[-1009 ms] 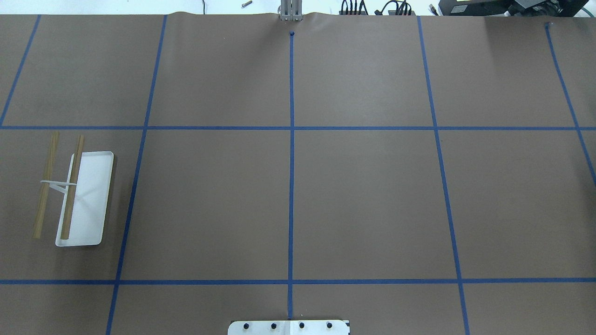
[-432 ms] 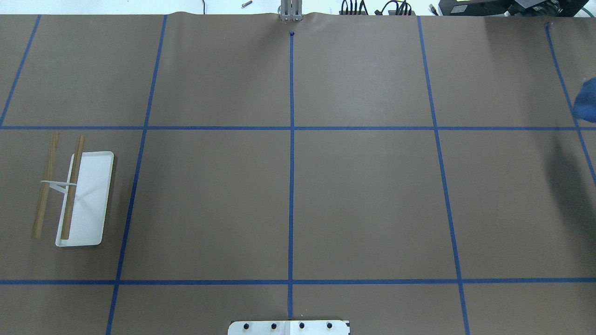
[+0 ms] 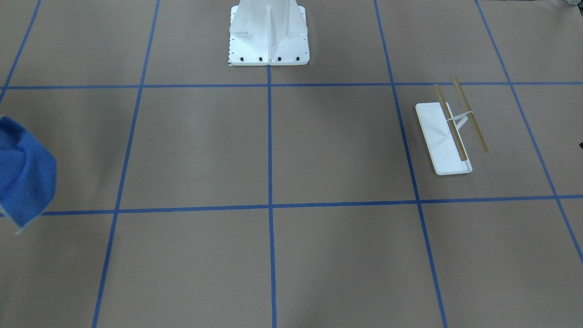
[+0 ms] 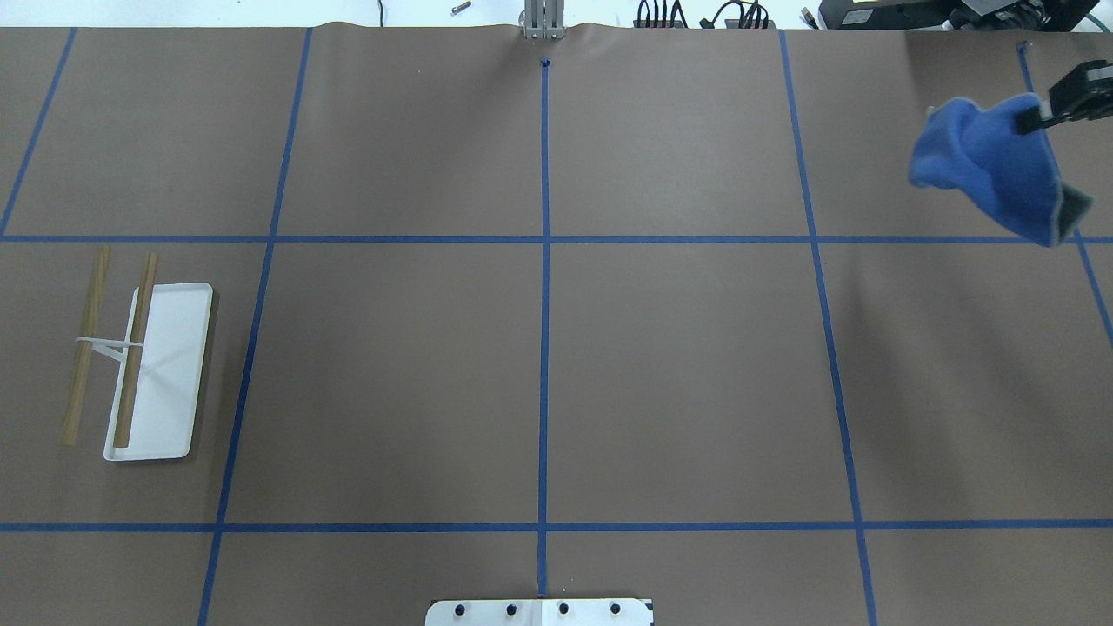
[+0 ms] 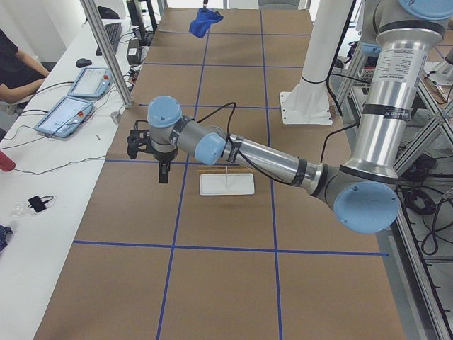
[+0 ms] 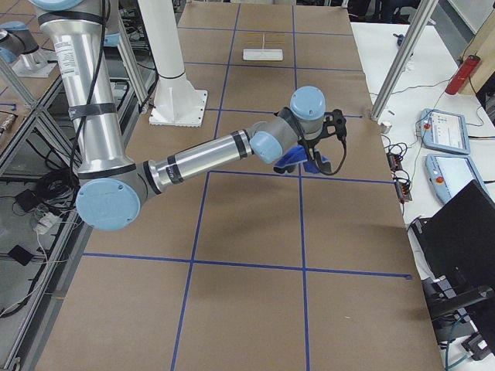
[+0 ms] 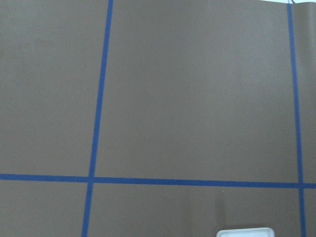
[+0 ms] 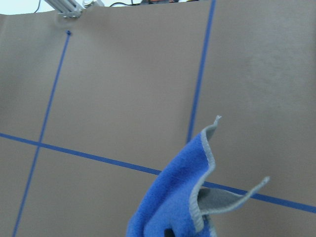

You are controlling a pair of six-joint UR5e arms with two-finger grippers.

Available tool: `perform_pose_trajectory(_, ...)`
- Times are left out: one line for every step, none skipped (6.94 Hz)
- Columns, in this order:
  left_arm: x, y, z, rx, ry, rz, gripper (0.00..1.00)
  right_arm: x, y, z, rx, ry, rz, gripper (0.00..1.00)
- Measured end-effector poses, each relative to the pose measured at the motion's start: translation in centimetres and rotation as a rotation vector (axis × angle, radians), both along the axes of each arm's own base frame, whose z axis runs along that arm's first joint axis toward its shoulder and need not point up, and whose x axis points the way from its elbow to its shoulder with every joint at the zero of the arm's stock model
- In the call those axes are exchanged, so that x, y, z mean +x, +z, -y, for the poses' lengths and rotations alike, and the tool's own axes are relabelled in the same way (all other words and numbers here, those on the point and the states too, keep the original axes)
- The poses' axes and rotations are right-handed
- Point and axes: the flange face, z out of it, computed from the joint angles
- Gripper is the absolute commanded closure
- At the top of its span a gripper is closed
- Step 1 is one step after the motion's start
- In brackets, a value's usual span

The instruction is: Hang towel on rack

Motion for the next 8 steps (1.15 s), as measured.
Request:
perform_pose_trajectory(4.7,-4.5,1.4,-0.047,0.003,-0.051,0.02,-4.2,-5.5,-1.2,0.091,-0.019,0.002,1.00)
perform_pose_trajectory(10.6,-9.1,2.2,-0.098,0.016,-0.092,0.02,-8.8,-9.9,-3.4,0.199,-0.023,-0.013,1.00)
perform_pose_trajectory(16.9,-13.9,2.2,-0.153,0.018,-0.120,0.02,-13.2,-13.0,-5.9,0.293,-0.010,-0.034,1.00)
perform_pose_trajectory(23.2,-18.4,1.3,-0.198,0.012,-0.138,0.02,-17.2,-15.2,-8.0,0.367,0.010,-0.050,1.00)
perform_pose_trajectory(28.8,-22.2,-0.1,-0.224,-0.001,-0.148,0.02,-20.7,-16.5,-9.8,0.419,0.031,-0.065,1.00)
perform_pose_trajectory(33.1,-25.3,-1.2,-0.239,-0.018,-0.162,0.02,-23.6,-17.3,-11.6,0.455,0.050,-0.081,1.00)
perform_pose_trajectory(36.6,-27.8,-1.7,-0.248,-0.029,-0.190,0.02,-25.8,-17.8,-13.2,0.476,0.062,-0.101,1.00)
perform_pose_trajectory(39.7,-29.8,-1.9,-0.246,-0.026,-0.224,0.02,-27.3,-18.6,-14.7,0.490,0.068,-0.120,1.00)
